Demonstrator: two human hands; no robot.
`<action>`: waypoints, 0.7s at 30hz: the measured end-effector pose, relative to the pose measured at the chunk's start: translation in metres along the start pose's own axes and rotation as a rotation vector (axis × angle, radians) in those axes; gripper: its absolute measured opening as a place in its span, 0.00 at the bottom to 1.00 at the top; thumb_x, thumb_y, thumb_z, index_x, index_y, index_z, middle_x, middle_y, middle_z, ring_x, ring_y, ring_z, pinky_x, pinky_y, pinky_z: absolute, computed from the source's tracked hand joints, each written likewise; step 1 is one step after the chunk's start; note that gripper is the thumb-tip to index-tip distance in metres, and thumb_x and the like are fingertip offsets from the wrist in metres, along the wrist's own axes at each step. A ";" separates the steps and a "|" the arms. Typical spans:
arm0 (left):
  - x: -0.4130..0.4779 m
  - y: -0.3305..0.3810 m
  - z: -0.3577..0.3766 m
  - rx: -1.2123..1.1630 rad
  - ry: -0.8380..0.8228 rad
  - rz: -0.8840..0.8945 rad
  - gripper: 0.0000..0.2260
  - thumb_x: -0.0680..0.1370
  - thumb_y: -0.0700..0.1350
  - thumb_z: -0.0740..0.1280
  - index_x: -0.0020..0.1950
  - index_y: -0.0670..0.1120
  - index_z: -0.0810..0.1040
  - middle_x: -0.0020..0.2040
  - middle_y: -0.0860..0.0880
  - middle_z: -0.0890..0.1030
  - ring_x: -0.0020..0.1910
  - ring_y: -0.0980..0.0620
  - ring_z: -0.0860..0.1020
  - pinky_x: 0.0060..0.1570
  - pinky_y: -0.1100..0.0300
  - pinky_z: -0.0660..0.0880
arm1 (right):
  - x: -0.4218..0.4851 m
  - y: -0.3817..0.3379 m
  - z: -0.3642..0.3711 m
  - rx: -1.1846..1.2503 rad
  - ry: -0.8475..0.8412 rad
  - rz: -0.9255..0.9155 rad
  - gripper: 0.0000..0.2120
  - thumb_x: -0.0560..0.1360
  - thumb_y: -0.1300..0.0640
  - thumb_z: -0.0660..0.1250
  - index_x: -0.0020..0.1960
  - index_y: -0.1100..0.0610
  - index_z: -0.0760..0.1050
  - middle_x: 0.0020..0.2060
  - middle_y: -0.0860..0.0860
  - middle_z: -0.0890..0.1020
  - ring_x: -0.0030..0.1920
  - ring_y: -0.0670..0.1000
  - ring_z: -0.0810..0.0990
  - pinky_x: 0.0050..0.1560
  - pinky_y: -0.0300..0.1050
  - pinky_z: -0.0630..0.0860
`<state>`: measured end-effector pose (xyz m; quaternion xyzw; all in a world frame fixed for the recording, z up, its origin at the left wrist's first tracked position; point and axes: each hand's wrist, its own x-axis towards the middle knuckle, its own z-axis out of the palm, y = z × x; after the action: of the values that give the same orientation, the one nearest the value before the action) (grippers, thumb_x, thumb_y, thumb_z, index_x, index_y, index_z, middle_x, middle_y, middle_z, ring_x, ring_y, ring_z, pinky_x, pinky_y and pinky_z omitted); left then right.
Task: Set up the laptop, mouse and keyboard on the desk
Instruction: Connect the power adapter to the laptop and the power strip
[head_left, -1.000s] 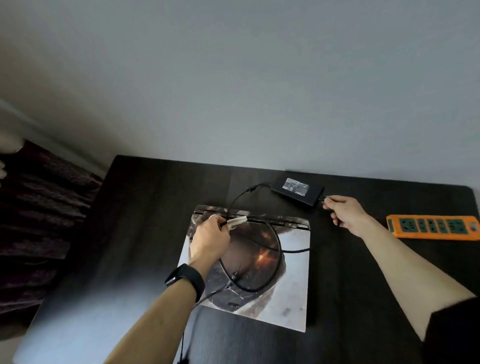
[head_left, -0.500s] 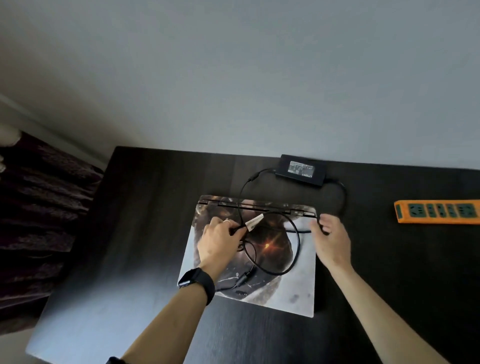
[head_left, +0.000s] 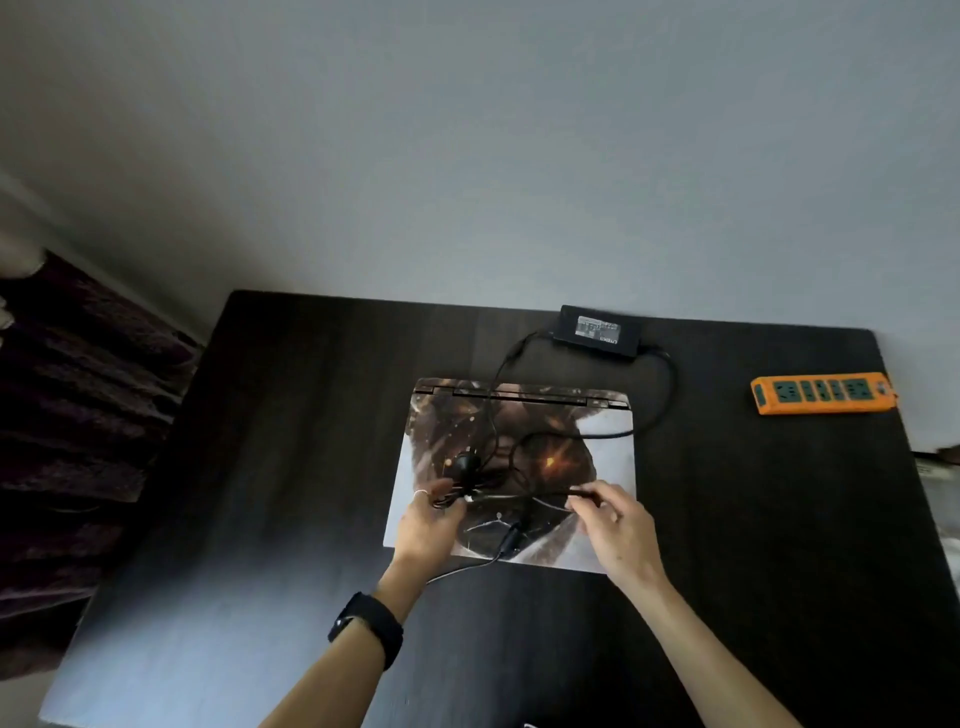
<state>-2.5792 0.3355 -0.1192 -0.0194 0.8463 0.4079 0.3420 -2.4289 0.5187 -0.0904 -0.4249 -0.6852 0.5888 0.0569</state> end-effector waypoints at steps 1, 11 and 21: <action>-0.003 0.000 -0.004 -0.232 -0.045 -0.129 0.09 0.78 0.47 0.68 0.57 0.46 0.78 0.52 0.47 0.83 0.42 0.52 0.83 0.46 0.54 0.77 | -0.013 -0.003 0.002 -0.083 -0.043 -0.117 0.05 0.74 0.59 0.73 0.43 0.50 0.84 0.41 0.45 0.82 0.43 0.46 0.82 0.45 0.36 0.77; -0.030 -0.010 -0.034 -0.482 -0.196 -0.182 0.10 0.81 0.36 0.63 0.61 0.39 0.68 0.42 0.39 0.84 0.29 0.47 0.81 0.28 0.58 0.79 | -0.086 0.046 0.049 -0.693 -0.443 -0.048 0.11 0.73 0.45 0.66 0.44 0.51 0.82 0.46 0.44 0.79 0.38 0.42 0.76 0.50 0.41 0.77; -0.050 -0.022 -0.085 -0.639 -0.280 -0.182 0.08 0.82 0.46 0.62 0.48 0.45 0.79 0.42 0.47 0.84 0.41 0.50 0.79 0.41 0.57 0.67 | -0.079 0.034 0.035 -0.837 -0.401 0.098 0.13 0.70 0.47 0.63 0.38 0.56 0.79 0.37 0.50 0.83 0.39 0.48 0.81 0.44 0.50 0.79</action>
<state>-2.5819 0.2492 -0.0678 -0.1443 0.6158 0.6185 0.4663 -2.3816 0.4394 -0.0963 -0.3211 -0.8403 0.3344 -0.2809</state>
